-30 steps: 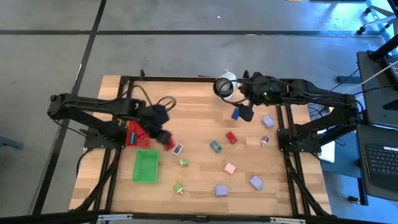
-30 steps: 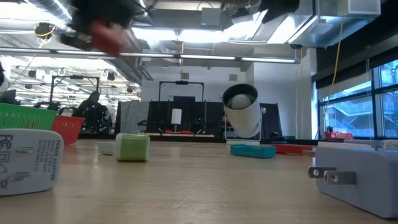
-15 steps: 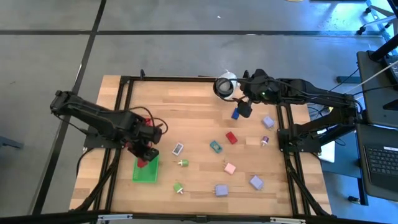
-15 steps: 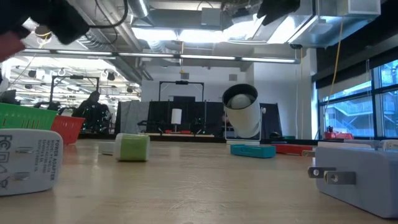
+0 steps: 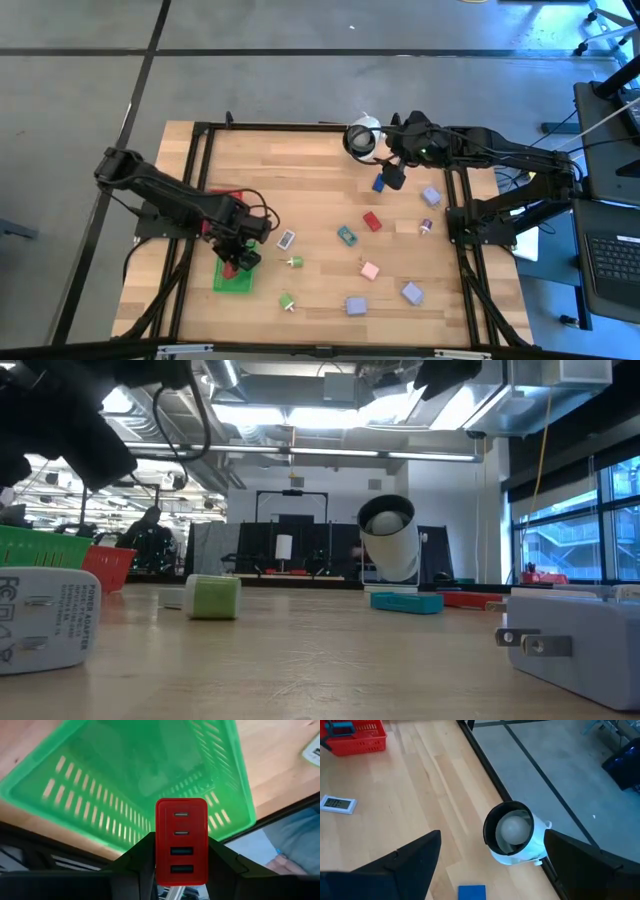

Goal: Pick & Place Office items
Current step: Put the red charger adapter into the green bin, then put the blue digital timer into the red bin

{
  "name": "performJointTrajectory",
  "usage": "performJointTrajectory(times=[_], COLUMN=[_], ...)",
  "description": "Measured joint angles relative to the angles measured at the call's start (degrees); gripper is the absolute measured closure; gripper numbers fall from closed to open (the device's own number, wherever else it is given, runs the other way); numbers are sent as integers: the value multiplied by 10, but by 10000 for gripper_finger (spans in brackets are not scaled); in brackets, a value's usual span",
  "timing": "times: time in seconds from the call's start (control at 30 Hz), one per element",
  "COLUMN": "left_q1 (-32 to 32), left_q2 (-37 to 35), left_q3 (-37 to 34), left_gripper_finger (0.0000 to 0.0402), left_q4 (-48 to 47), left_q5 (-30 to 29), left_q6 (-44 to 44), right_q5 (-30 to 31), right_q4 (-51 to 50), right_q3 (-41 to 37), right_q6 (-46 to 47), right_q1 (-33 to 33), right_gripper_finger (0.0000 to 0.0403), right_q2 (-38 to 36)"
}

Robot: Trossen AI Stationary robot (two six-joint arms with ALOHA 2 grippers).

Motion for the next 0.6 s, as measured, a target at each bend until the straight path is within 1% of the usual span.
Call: performJointTrajectory(times=[0.17,0.3,0.47,0.6], left_q1=[0,3,25,47], left_q2=[17,19,17,10], left_q3=[0,0,8,33], left_gripper_finger=[257,225,190,184], left_q4=[13,13,9,2], left_q5=[0,3,14,17], left_q6=[5,5,10,15], right_q5=[-2,-6,-6,-6], right_q4=[0,0,-3,-14], right_q3=[0,0,0,0], right_q6=[0,0,-1,2], right_q1=[0,0,0,-2], right_gripper_finger=[46,46,46,46], right_q2=[0,0,0,0])
